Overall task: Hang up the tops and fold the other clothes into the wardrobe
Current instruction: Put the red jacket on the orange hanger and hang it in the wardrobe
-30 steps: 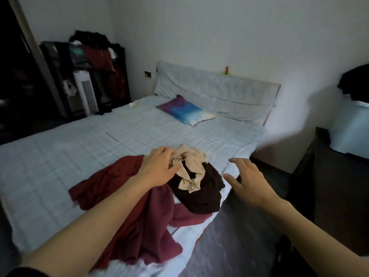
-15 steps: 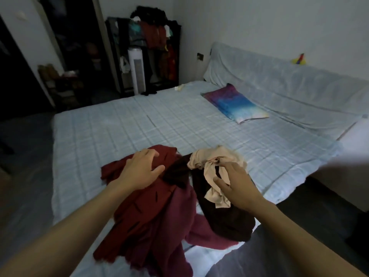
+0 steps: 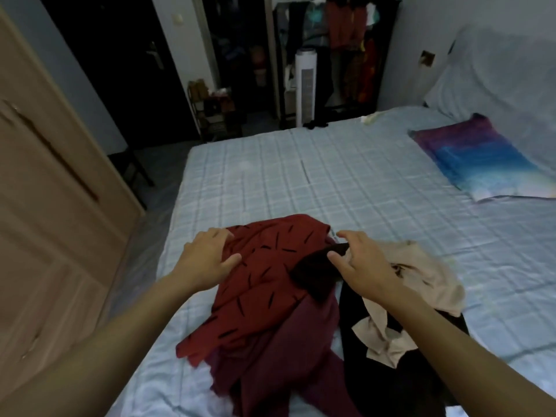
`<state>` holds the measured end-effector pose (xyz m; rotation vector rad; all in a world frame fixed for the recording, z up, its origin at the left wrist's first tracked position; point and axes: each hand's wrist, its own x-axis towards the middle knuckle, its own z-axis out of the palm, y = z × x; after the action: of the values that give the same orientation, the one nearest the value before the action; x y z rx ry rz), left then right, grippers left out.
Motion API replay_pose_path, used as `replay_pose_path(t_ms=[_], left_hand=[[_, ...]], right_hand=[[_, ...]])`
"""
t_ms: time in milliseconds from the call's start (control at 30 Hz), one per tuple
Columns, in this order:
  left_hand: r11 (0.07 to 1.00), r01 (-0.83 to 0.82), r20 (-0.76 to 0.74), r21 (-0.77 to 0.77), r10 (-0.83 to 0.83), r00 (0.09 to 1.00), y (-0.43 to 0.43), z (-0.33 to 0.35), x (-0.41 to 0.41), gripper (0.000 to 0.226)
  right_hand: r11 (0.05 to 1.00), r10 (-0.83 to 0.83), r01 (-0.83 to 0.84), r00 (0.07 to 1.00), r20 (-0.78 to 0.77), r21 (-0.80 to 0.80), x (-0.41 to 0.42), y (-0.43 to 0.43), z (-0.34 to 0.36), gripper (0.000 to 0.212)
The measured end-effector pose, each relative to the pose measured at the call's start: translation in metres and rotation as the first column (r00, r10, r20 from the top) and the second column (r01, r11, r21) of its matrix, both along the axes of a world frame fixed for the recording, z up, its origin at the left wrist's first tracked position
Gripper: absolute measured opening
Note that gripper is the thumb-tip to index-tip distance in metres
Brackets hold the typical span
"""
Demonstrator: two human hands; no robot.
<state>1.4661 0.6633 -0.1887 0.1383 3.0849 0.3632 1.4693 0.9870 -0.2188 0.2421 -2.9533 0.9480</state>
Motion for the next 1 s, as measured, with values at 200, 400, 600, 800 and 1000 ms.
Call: replay_pose_path(t_ms=[200,400,600,800,1000], left_hand=[[0.999,-0.035,0.025,0.041,0.034,0.999,-0.017,-0.025,-0.024,0.049],[0.994,-0.011,0.061,0.109,0.004,0.998,-0.032,-0.072,-0.078,0.046],[0.983,0.043,0.136,0.177,-0.068,0.988,-0.019,-0.155,-0.113,0.046],[0.965,0.104,0.191,0.239,-0.152,0.97,0.02,-0.245,-0.121,0.047],[0.929,0.149,0.243,0.34,-0.24,0.94,0.054,-0.314,-0.121,0.05]], right_hand=[[0.998,0.052,-0.056,0.995,0.088,0.04,-0.043,-0.018,-0.034,0.057],[0.997,0.016,-0.027,0.989,0.148,0.07,-0.084,-0.041,-0.069,0.055],[0.994,0.023,-0.049,0.971,0.238,0.101,-0.123,-0.065,-0.138,0.056],[0.979,0.145,-0.189,0.915,0.376,0.083,-0.138,-0.091,-0.233,0.059],[0.937,0.278,-0.344,0.842,0.463,0.063,-0.141,-0.095,-0.305,0.076]])
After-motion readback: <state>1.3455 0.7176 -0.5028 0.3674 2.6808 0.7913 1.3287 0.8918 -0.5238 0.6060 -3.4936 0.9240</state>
